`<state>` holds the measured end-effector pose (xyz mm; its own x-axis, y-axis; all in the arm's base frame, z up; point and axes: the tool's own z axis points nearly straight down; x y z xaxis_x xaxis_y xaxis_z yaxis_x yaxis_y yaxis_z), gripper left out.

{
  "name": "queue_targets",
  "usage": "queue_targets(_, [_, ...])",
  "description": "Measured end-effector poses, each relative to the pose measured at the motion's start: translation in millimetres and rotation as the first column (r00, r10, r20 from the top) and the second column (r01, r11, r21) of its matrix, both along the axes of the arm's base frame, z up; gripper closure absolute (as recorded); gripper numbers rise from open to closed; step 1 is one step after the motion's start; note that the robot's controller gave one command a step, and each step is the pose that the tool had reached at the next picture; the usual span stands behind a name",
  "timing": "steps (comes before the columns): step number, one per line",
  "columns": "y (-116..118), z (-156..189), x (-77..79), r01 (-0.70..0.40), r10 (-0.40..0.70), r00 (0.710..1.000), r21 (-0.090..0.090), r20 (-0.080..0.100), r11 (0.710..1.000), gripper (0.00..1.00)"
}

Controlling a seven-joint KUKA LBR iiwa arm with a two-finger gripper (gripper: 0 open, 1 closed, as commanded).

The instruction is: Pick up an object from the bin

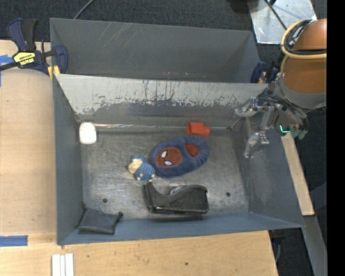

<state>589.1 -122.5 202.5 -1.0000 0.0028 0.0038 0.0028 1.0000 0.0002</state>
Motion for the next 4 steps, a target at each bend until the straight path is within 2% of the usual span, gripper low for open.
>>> queue_targets(1, [70.7,-105.6,30.0,-0.084,0.085,0.996,-0.006,0.026,0.996,0.00])
queue_targets(2, [158.9,-121.4,25.4,0.229,-0.229,0.973,0.003,0.009,0.974,0.00])
queue_targets(3, [156.5,-120.4,25.8,0.228,-0.228,0.974,0.000,0.010,0.974,1.00])
queue_targets(4, [154.3,20.5,20.4,0.224,-0.224,0.974,0.003,0.016,0.974,1.00])
